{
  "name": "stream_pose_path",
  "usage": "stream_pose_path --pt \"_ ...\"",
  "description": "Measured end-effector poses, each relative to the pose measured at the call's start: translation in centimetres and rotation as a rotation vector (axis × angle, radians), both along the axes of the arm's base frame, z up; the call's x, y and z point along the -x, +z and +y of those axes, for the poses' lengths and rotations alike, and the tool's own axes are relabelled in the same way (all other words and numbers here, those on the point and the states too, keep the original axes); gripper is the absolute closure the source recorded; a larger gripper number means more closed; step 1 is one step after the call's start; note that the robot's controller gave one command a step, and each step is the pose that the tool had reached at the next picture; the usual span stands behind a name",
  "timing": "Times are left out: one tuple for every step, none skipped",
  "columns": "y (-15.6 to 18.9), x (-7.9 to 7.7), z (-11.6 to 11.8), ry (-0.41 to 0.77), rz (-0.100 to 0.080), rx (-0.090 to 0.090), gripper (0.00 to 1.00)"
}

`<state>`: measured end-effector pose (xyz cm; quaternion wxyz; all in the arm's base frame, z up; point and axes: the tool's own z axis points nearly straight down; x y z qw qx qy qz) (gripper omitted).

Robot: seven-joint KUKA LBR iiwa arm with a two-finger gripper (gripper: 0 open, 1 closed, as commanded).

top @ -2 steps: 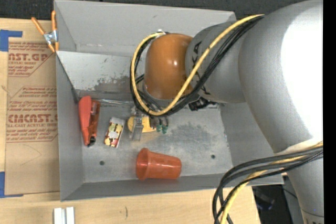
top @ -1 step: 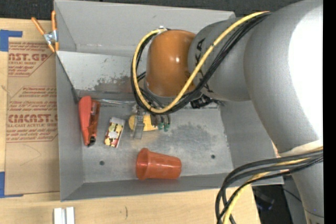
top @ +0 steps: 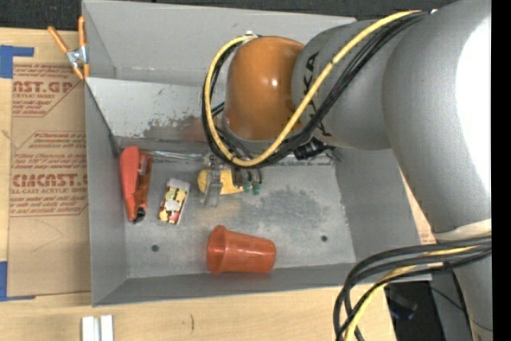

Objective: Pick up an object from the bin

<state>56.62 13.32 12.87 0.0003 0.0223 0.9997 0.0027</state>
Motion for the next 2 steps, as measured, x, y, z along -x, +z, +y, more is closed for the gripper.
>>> stream_pose_path --pt "1.21 -0.18 0.04 0.000 -0.007 -0.002 1.00" --pt "1.70 -0.15 0.04 0.000 -0.005 -0.001 1.00"
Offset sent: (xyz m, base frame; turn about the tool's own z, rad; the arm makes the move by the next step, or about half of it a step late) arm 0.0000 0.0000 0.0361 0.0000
